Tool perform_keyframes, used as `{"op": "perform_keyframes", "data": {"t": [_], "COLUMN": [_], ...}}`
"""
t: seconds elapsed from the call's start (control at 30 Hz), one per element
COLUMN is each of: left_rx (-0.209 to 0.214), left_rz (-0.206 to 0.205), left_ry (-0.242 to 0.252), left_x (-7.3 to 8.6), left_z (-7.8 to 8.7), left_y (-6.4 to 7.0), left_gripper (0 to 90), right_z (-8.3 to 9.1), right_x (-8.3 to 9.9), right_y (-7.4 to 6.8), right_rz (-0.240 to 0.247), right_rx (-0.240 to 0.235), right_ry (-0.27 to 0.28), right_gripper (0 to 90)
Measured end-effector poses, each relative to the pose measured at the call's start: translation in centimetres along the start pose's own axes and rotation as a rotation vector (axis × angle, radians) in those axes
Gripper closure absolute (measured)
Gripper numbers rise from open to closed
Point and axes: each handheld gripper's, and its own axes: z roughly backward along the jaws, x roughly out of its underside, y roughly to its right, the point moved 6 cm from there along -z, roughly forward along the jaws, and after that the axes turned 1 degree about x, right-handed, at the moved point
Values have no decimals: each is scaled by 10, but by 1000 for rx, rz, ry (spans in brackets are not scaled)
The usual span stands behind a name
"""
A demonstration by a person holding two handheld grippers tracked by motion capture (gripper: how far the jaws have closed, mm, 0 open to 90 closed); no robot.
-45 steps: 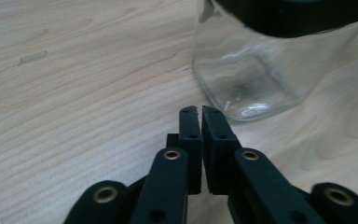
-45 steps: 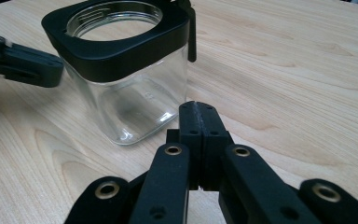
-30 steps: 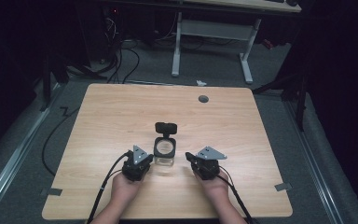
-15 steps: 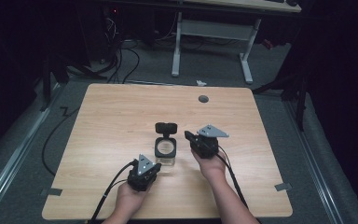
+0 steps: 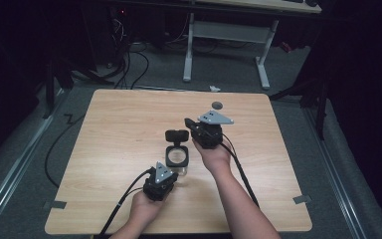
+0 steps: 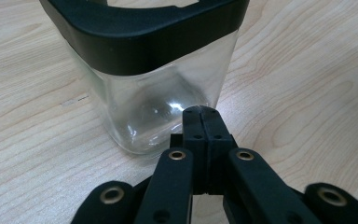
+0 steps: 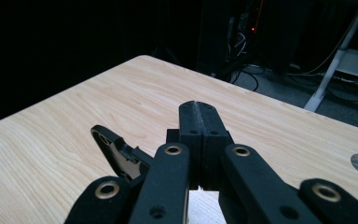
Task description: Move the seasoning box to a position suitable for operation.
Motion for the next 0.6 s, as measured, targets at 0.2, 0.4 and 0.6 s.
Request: {"op": "perform_keyframes", "data": {"t": [0.2, 0.4, 0.6], "left_rx": [-1, 1, 1], "left_rz": [-5, -1, -1], "left_ry": [0, 4, 12], "left_x": [0, 0, -1], "left_z": [0, 0, -1], "left_y": [0, 0, 1], "left_gripper": [900, 900, 900], "right_z": [1, 6, 16], "right_x": [7, 14, 30], "right_y": [-6, -12, -24], "right_rz": [24, 38, 50], "right_rx": [-18, -28, -51], "right_ry": [-24, -32, -33], "right_gripper": [900, 900, 900]}}
